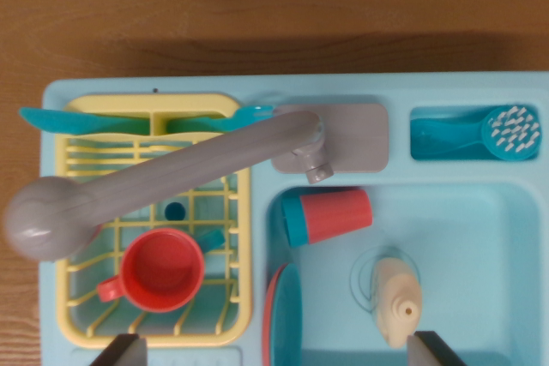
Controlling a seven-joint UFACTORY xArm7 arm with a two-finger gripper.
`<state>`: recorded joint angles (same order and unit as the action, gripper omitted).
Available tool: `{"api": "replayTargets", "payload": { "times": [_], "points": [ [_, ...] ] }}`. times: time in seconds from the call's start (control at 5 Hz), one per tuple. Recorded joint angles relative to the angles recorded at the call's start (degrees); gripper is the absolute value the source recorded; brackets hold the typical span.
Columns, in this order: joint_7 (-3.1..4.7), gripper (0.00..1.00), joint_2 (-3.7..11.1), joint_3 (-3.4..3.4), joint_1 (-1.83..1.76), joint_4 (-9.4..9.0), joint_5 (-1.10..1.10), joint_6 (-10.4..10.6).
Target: Pick detergent from the sink
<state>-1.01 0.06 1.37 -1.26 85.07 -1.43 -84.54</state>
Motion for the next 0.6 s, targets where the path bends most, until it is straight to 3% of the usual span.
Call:
{"api": "replayTargets", "payload": {
  "times": [0.2, 0.4, 0.6],
  "points": [
    [0.0, 0.0, 0.0, 0.0, 0.0, 0.0, 0.0, 0.0],
    [0.84, 0.0, 0.47, 0.29, 0.25, -1.76, -0.07, 1.89],
    [0.84, 0.0, 0.47, 0.29, 0.25, -1.76, -0.07, 1.89]
  ]
}}
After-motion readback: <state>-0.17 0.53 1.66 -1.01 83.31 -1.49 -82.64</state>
